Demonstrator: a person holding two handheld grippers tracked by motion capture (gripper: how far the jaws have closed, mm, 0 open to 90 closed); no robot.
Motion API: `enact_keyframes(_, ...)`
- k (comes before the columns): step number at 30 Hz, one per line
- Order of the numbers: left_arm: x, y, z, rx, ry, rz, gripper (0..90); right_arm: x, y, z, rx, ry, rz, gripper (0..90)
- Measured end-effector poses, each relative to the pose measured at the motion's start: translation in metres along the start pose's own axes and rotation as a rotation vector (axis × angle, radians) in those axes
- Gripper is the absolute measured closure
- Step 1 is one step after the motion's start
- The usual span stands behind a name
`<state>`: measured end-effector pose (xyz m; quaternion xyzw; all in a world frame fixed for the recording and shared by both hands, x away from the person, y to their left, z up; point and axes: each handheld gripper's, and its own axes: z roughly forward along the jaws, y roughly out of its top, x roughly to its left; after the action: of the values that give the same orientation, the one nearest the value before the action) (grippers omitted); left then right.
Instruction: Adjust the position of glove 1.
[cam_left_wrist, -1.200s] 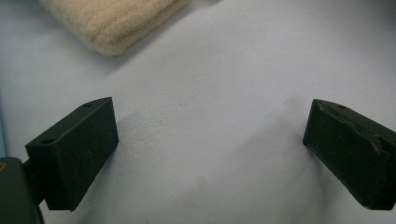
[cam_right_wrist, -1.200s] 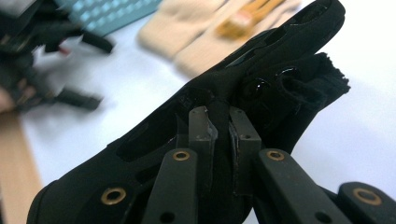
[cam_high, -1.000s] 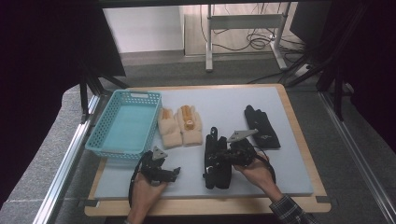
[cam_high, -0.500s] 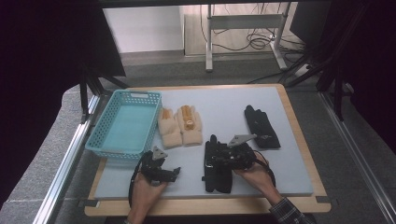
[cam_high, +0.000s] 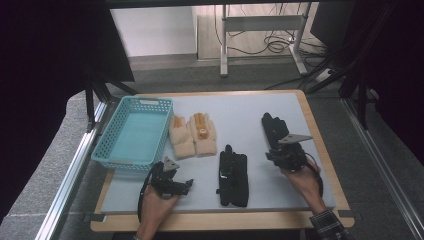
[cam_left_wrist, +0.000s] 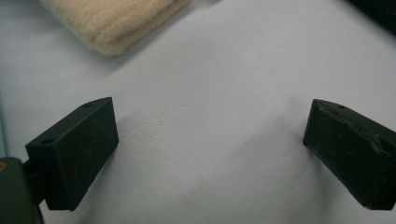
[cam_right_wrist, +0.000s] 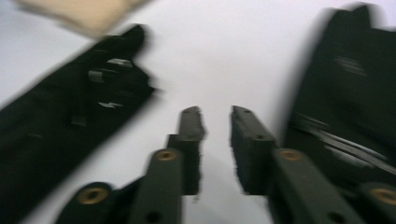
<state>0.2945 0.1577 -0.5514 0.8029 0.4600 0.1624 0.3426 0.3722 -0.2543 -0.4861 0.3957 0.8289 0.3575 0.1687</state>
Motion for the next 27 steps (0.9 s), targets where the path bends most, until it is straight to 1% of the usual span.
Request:
enact_keyframes(4,0.000,0.000,0.000,0.000,0.000,0.000,3.2,-0.034,-0.008,-0.012,0.006,-0.069,0.061,85.9)
enact_keyframes(7,0.000,0.000,0.000,0.000,0.000,0.000,3.2,-0.057,-0.016,-0.017,0.006,-0.124,0.114,88.2)
enact_keyframes(9,0.000,0.000,0.000,-0.001,0.000,-0.001,3.2,-0.071,-0.021,-0.017,0.011,-0.149,0.150,88.2)
enact_keyframes(10,0.000,0.000,0.000,-0.001,0.000,-0.001,3.2,-0.077,-0.025,-0.016,0.014,-0.165,0.159,88.3)
enact_keyframes(11,0.000,0.000,0.000,-0.001,0.000,-0.001,3.2,-0.082,-0.028,-0.015,0.021,-0.173,0.169,88.3)
enact_keyframes(12,0.000,0.000,0.000,-0.001,0.000,-0.001,3.2,-0.091,-0.033,-0.010,0.030,-0.191,0.184,88.2)
enact_keyframes(13,0.000,0.000,0.000,-0.001,0.000,-0.001,3.2,-0.091,-0.033,-0.010,0.030,-0.191,0.184,88.2)
enact_keyframes(15,0.000,0.000,0.000,-0.001,0.000,-0.001,3.2,-0.097,-0.039,-0.006,0.036,-0.191,0.194,88.2)
enact_keyframes(16,0.000,0.000,0.000,-0.001,0.000,-0.001,3.2,-0.100,-0.043,-0.004,0.018,-0.178,0.201,87.9)
enact_keyframes(17,0.000,0.000,0.000,-0.001,0.000,-0.001,3.2,-0.100,-0.043,-0.004,0.018,-0.178,0.201,87.9)
enact_keyframes(18,0.000,0.000,0.000,-0.001,0.000,-0.001,3.2,-0.100,-0.044,-0.004,0.012,-0.175,0.211,87.4)
enact_keyframes(19,0.000,0.000,0.000,-0.001,0.000,-0.001,3.2,-0.100,-0.045,-0.004,0.011,-0.170,0.208,87.1)
enact_keyframes(21,0.000,0.000,0.000,-0.001,0.000,-0.001,3.2,-0.096,-0.045,-0.003,0.007,-0.146,0.190,86.1)
enact_keyframes(22,0.000,0.000,0.000,-0.001,0.000,-0.001,3.2,-0.090,-0.044,-0.002,0.010,-0.130,0.170,86.0)
enact_keyframes(23,0.000,0.000,0.000,-0.001,0.000,-0.001,3.2,-0.090,-0.044,-0.002,0.010,-0.130,0.170,86.0)
enact_keyframes(25,0.000,0.000,0.000,-0.001,0.000,-0.001,3.2,-0.082,-0.043,0.000,0.010,-0.113,0.160,85.9)
enact_keyframes(26,0.000,0.000,0.000,-0.001,0.000,-0.001,3.2,-0.073,-0.042,0.002,0.008,-0.097,0.144,85.2)
enact_keyframes(27,0.000,0.000,0.000,-0.001,0.000,-0.001,3.2,-0.073,-0.042,0.002,0.008,-0.097,0.144,85.2)
